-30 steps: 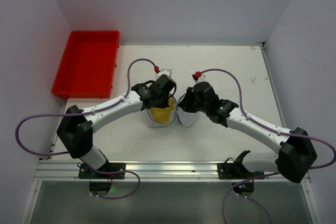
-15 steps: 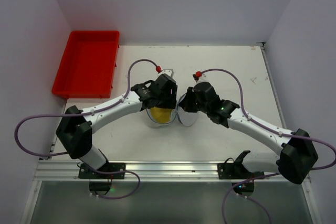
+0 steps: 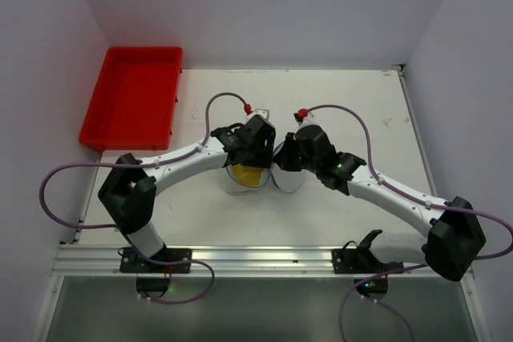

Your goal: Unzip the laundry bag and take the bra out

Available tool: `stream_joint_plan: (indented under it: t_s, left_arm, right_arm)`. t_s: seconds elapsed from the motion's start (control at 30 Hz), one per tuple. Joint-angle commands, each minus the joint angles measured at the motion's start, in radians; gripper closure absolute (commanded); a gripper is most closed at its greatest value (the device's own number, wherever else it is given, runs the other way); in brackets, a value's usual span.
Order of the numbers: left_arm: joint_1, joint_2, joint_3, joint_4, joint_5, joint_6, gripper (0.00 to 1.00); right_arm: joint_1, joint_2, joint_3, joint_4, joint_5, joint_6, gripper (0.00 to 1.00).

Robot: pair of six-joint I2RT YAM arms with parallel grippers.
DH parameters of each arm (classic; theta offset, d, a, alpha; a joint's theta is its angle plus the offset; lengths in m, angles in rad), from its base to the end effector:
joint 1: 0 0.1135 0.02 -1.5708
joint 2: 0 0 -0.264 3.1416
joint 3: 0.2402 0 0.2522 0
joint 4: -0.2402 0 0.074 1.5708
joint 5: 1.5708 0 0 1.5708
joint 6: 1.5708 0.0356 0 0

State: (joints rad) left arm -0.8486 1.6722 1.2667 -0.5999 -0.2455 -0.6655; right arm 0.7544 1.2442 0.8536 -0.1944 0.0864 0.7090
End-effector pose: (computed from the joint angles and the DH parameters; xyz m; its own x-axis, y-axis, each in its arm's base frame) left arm 0.2403 -0.2596 0.2430 -0.8353 0.0421 -0.5481 0.1602 0.9724 -0.1694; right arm 0.2032 0.1867 0.2653 -0.7155 0.2177 -0.6638 -0.2161 0.8346 0.5066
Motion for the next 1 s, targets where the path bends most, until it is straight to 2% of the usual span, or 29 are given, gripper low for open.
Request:
stream_joint_plan:
  t_s: [0.0,0.13,0.23,0.3,0.4,0.43,0.5,0.53,0.57,0.77,0.97]
  left_arm:
    - [-0.007,0.037,0.033,0.012,-0.031,-0.006,0.28]
    - [-0.007,0.070,0.033,-0.004,-0.104,-0.028,0.32]
    - [-0.007,0.090,0.028,-0.026,-0.142,-0.037,0.38]
    - [-0.007,0.092,0.013,-0.024,-0.158,-0.042,0.46]
    - [-0.006,0.093,0.002,-0.017,-0.182,-0.049,0.61]
    - [-0.006,0.093,0.000,-0.012,-0.189,-0.048,0.72]
    - [-0.006,0.093,0.000,-0.011,-0.190,-0.045,0.84]
    - [-0.006,0.092,0.000,-0.009,-0.189,-0.043,0.94]
    - [-0.006,0.090,0.000,-0.006,-0.187,-0.042,0.98]
    - [-0.003,0.049,-0.024,0.005,-0.201,-0.036,1.00]
    - [0.036,-0.101,-0.110,0.035,-0.212,-0.039,1.00]
  right_arm:
    - [0.005,-0.032,0.018,0.047,-0.005,-0.025,1.00]
    - [0.006,-0.045,0.016,0.047,-0.019,-0.019,1.00]
    - [0.005,-0.058,0.015,0.047,-0.019,-0.020,1.00]
    - [0.006,-0.065,0.015,0.046,-0.019,-0.020,1.00]
    - [0.005,-0.069,0.015,0.046,-0.023,-0.017,1.00]
    - [0.006,-0.072,0.015,0.046,-0.030,-0.017,1.00]
    - [0.008,-0.075,0.012,0.047,-0.033,-0.016,1.00]
    - [0.008,-0.077,0.012,0.047,-0.031,-0.016,1.00]
    - [0.010,-0.081,0.010,0.047,-0.030,-0.016,1.00]
    - [0.010,-0.089,-0.002,0.046,0.001,-0.028,1.00]
    - [0.008,-0.132,-0.088,0.096,0.049,-0.068,1.00]
